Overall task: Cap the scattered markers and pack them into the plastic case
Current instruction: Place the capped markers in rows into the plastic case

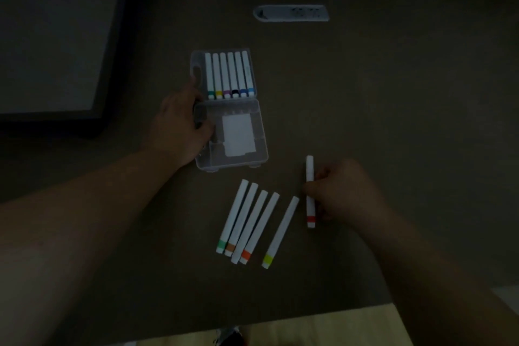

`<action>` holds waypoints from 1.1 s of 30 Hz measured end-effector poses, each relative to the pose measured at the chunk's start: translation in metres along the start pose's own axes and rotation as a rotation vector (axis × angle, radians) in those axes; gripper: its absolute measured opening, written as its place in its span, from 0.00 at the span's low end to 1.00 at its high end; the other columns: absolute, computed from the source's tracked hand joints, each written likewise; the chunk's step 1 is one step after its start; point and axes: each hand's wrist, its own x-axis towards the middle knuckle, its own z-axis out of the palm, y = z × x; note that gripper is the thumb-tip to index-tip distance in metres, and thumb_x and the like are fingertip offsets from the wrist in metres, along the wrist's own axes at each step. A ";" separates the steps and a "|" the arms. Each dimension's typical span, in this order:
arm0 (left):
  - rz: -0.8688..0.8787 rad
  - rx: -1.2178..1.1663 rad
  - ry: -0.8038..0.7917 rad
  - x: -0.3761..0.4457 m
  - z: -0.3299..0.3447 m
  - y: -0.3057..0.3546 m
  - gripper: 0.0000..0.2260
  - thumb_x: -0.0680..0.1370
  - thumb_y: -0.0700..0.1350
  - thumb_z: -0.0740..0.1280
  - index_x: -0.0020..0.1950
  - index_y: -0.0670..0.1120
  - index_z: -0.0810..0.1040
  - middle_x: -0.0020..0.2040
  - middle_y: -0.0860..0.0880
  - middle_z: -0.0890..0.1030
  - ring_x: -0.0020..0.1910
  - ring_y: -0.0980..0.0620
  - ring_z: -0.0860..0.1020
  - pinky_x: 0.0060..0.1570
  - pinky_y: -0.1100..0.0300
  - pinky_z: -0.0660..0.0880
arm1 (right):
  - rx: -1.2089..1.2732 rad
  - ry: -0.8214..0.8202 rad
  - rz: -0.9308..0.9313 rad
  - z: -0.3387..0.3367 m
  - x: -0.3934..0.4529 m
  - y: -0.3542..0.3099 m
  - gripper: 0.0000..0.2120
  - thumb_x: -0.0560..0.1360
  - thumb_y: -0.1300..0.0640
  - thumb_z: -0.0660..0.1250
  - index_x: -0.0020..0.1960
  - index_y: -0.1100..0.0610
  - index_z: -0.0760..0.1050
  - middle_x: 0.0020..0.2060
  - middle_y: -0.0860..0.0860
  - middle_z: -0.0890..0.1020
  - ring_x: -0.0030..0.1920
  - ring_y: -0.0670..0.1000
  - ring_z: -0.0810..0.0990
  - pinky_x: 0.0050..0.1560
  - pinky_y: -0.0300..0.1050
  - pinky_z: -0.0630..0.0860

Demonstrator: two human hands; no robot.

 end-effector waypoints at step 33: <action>0.028 0.015 -0.031 0.008 0.006 -0.015 0.21 0.72 0.56 0.67 0.64 0.55 0.72 0.70 0.53 0.72 0.69 0.53 0.71 0.66 0.47 0.73 | -0.233 0.011 -0.249 0.007 0.062 -0.128 0.11 0.75 0.55 0.70 0.56 0.56 0.74 0.49 0.54 0.79 0.50 0.53 0.80 0.55 0.52 0.79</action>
